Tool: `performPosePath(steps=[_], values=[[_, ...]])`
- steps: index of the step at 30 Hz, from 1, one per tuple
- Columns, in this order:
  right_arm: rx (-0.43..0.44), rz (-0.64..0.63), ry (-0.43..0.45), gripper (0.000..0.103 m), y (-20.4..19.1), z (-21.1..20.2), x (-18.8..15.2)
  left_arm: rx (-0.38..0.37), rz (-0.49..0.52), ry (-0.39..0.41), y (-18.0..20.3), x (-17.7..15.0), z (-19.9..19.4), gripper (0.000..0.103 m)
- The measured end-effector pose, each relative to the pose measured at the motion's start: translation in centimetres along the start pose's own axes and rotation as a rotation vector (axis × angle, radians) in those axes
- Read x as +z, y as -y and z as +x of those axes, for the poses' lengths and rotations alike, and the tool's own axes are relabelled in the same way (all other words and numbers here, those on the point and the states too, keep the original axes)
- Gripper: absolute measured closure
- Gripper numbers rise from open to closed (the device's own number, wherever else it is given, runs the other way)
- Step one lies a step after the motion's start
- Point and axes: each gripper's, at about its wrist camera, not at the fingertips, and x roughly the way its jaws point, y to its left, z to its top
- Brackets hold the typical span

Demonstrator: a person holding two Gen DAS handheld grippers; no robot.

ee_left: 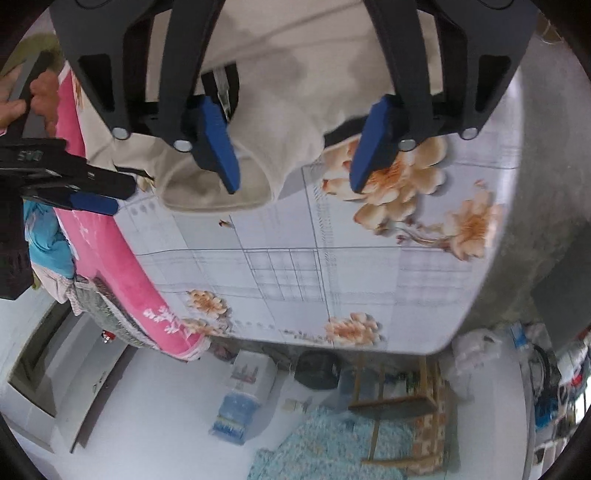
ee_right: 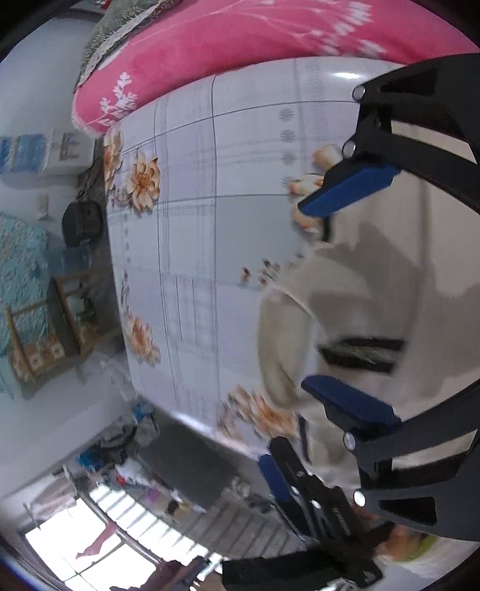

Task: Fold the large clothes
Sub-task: 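Grasp the collar with the left gripper while the right gripper grasps the collar, then lift the collar with both grippers and fold it over onto the hem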

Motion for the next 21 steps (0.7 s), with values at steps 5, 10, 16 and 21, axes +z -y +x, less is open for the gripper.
performPosePath(steps=[5,10,16,21], values=[[0.053,0.066,-0.054,0.038,1.8,3.6,1.0,-0.022,-0.032,-0.066,-0.4,-0.2,3.5,0.068],[0.050,0.024,-0.092,0.077,1.4,4.7,0.2,-0.065,-0.026,-0.082,-0.2,-0.8,4.0,0.089],[-0.002,-0.131,-0.033,0.090,-0.9,1.1,-1.3,-0.072,0.086,-0.040,1.8,-1.4,0.6,0.093],[-0.067,-0.298,0.021,0.092,-2.9,-3.2,-4.8,-0.114,0.188,-0.001,3.3,-3.5,-4.3,0.093]])
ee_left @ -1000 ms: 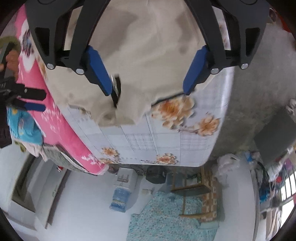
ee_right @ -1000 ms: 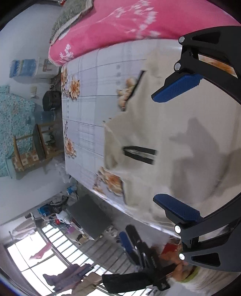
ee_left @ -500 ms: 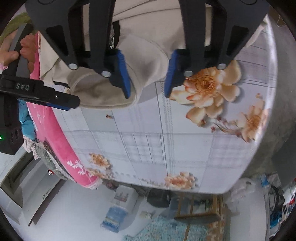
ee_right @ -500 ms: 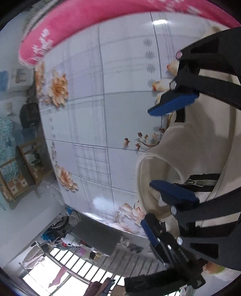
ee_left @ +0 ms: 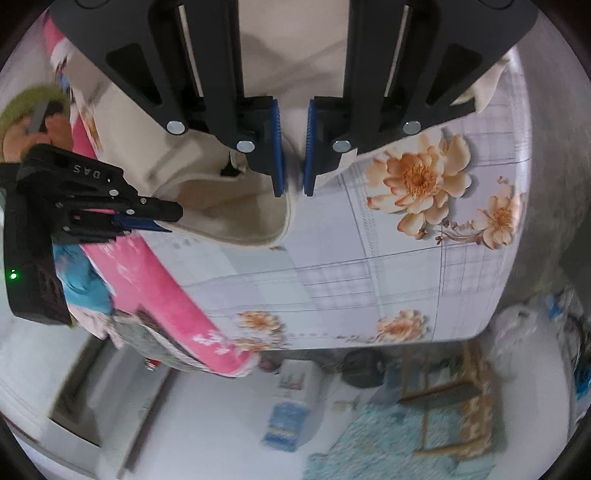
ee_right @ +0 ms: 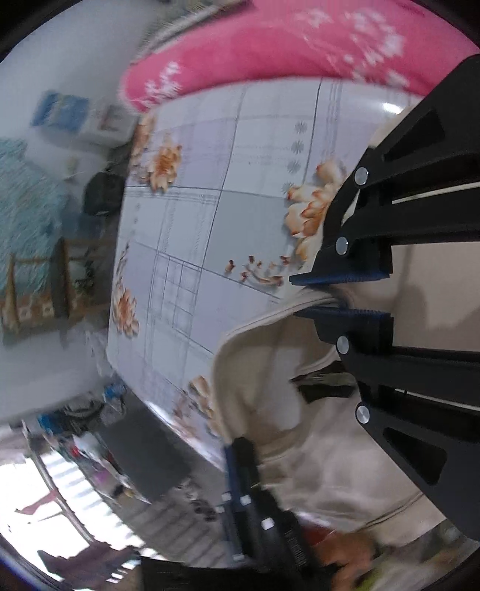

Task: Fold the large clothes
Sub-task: 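Lift the collar with both grippers and fold it over onto the hem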

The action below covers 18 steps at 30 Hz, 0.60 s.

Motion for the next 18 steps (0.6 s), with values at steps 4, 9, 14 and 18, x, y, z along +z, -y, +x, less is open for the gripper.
performPosePath(steps=[4,9,14,18], values=[[-0.022,-0.078,-0.009,0.092,-1.3,-1.6,-3.4,-0.024,0.058,-0.021,1.7,-3.0,-2.2,0.093],[-0.020,-0.099,-0.083,0.084,-1.2,-0.6,-8.5,-0.039,0.063,-0.105,2.6,-8.5,-1.6,0.092],[0.019,-0.105,-0.069,0.068,0.0,-2.7,-10.3,-0.031,0.012,-0.164,1.5,-11.5,-0.8,0.085],[0.091,-0.109,0.056,0.063,-0.4,-6.8,-9.1,-0.115,-0.028,-0.075,0.8,-11.3,-4.6,0.082]])
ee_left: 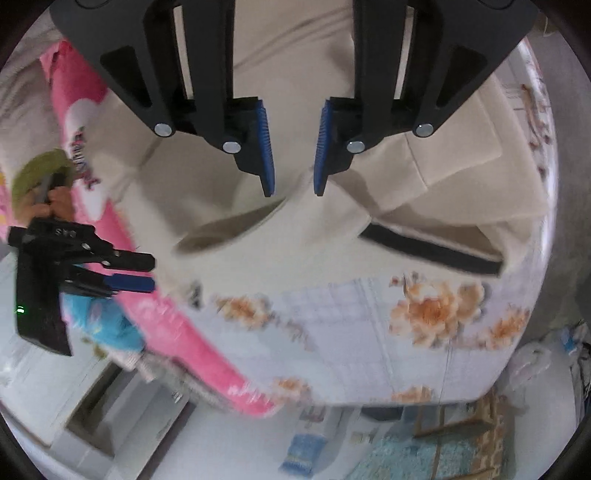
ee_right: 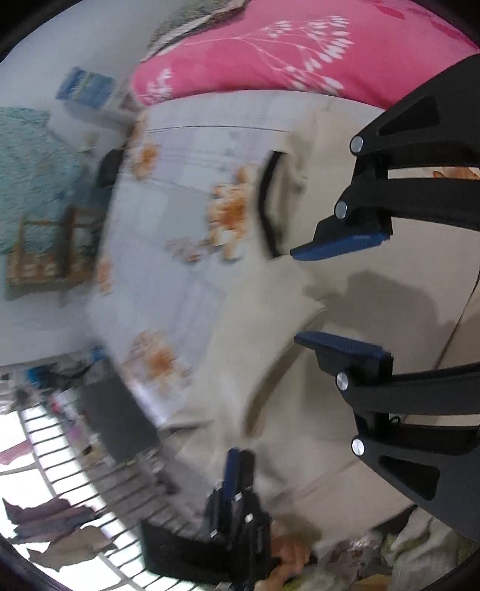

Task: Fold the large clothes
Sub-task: 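Lift the collar with both grippers and fold it over onto the hem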

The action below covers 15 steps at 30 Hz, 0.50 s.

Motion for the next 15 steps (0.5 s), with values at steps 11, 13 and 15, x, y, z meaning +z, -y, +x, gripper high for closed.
performPosePath(steps=[11,13,15], values=[[0.000,0.068,-0.116,0.065,-3.6,8.9,2.8,0.172,0.025,0.006,2.0,4.4,4.8,0.082],[-0.044,0.032,-0.172,0.065,-4.3,11.0,1.0,0.211,0.017,-0.104,1.4,3.3,7.4,0.082],[-0.045,0.013,-0.148,0.065,-4.4,10.6,0.1,0.232,0.046,-0.099,1.5,2.2,8.1,0.082]])
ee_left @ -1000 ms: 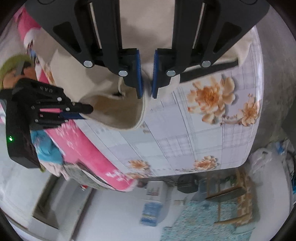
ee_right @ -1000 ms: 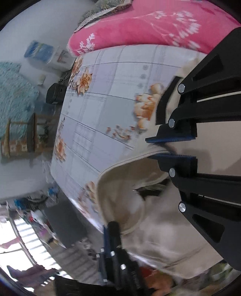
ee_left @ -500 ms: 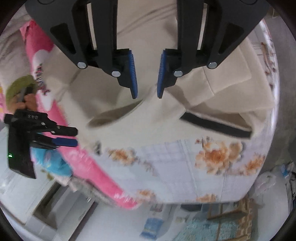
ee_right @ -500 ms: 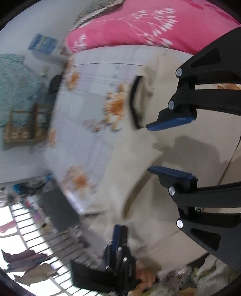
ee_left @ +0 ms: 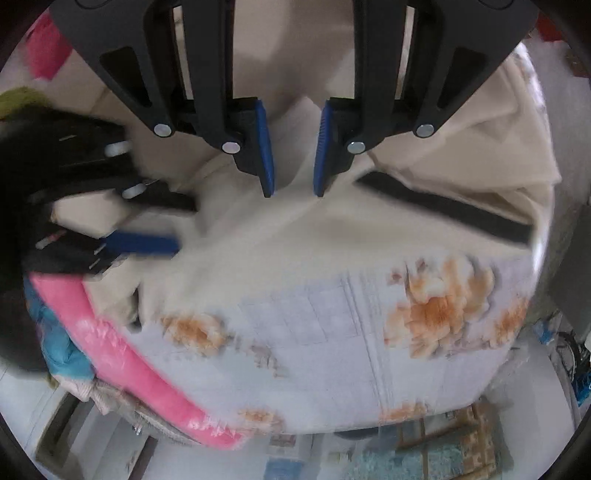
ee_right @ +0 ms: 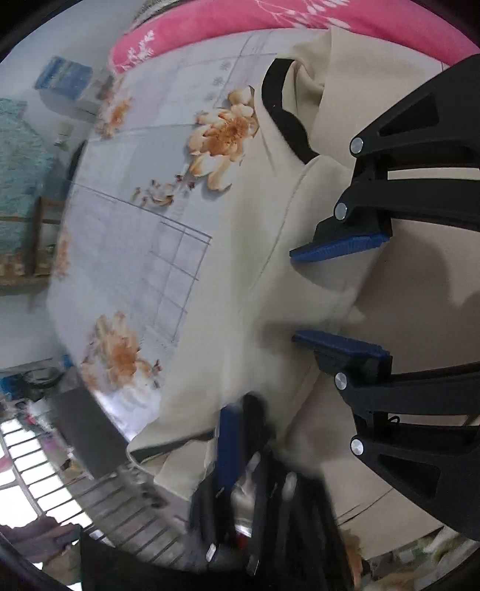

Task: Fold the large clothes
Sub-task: 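Lift the collar with both grippers and fold it over onto the hem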

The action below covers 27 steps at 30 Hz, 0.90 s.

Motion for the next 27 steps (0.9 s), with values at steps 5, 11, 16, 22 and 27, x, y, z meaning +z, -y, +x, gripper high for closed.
performPosePath(steps=[5,11,16,22,27], values=[[0.028,0.076,0.055,0.065,1.9,-2.5,-1.1,-0.001,0.036,0.021,0.2,-0.8,-1.7,0.082],[-0.028,0.170,0.057,0.065,5.1,-2.0,-3.4,0.039,0.018,-0.020,-0.8,-1.8,-0.9,0.073],[-0.023,0.252,0.067,0.065,4.6,-4.8,-4.3,0.035,-0.058,-0.004,-2.1,-2.3,-3.8,0.071],[0.022,0.248,0.135,0.047,1.1,-10.1,-7.8,0.046,-0.130,0.068,-3.4,-6.4,-11.0,0.064],[0.126,0.209,0.161,0.034,-3.6,-10.9,-12.0,0.058,-0.215,0.152,-5.3,-12.9,-15.2,0.059]])
